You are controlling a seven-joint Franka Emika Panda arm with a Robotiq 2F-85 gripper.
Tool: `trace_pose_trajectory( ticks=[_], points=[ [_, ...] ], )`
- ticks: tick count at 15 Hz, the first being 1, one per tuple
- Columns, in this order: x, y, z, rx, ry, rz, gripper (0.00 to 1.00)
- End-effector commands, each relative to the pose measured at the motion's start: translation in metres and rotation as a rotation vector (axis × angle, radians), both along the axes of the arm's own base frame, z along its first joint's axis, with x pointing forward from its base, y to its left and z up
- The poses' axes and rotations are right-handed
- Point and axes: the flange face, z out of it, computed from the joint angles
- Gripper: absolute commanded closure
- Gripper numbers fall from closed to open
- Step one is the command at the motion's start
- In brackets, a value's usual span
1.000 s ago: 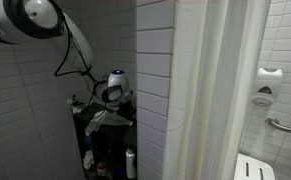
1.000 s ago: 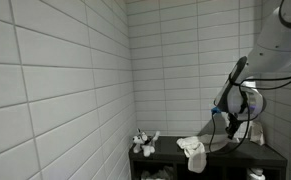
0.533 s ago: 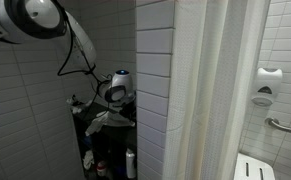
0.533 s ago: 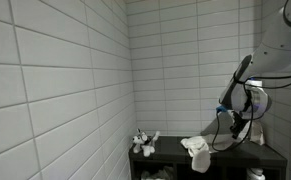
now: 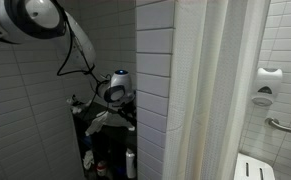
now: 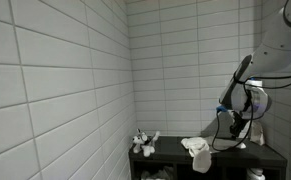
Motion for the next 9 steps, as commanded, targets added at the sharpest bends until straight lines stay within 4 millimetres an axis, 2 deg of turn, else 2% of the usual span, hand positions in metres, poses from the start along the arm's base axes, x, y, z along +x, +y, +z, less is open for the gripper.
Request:
trace_pose_trajectory(
  ticks=[1, 6, 9],
  points=[
    [0.0, 0.005, 0.002, -0.022, -0.012, 0.019, 0.38],
    [-0.003, 0.021, -0.001, -0.073, -0.035, 0.058, 0.04],
    [-0.011, 0.034, -0.002, -0.113, -0.056, 0.095, 0.0]
  ],
)
